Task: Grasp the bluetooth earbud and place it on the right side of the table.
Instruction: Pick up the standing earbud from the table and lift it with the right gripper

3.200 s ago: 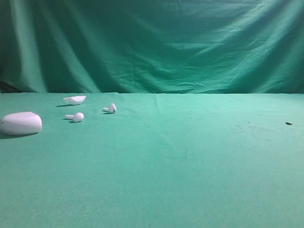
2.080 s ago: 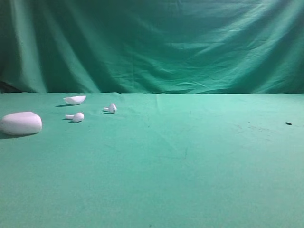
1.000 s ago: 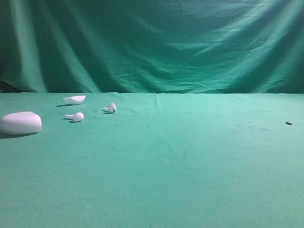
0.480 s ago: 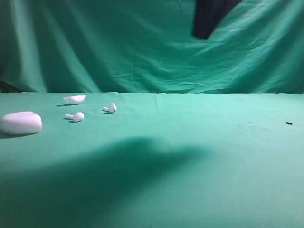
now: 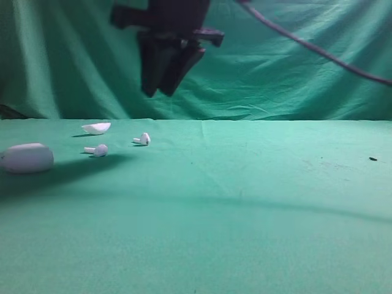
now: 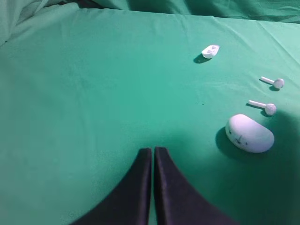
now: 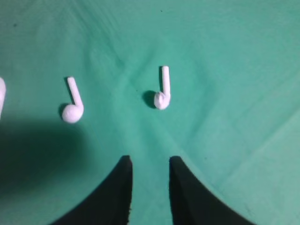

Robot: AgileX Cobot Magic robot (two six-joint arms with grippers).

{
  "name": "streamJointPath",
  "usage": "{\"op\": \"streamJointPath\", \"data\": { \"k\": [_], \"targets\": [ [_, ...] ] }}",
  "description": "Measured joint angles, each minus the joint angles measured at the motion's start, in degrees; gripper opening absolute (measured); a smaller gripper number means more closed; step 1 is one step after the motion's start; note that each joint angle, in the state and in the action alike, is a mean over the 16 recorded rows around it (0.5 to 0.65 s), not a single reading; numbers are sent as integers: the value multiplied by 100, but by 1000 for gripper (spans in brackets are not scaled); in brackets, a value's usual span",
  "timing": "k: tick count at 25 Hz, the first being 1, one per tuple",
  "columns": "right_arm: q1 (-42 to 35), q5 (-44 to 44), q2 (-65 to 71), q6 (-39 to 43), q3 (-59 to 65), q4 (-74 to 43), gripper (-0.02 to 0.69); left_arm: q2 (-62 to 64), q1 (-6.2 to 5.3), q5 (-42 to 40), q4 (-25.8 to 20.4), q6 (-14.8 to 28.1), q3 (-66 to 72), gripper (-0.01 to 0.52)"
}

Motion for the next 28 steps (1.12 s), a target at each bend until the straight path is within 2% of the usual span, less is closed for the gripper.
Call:
{"op": "streamJointPath", "data": {
  "k": [6,11,21,24,28],
  "targets": [
    [175,90,876,214,-933,-40,306,0,0,0,0,0,0,0],
    [213,75,1366,378,-1369,-118,358,0,0,0,0,0,0,0],
    [215,-87,1743,498,-1573,-287,364,0,0,0,0,0,0,0],
    [215,-127,1781,551,-1589,-308,336,0,0,0,0,0,0,0],
    [216,-170,1813,609,-1610,-305,264,0,0,0,0,0,0,0]
  ]
}}
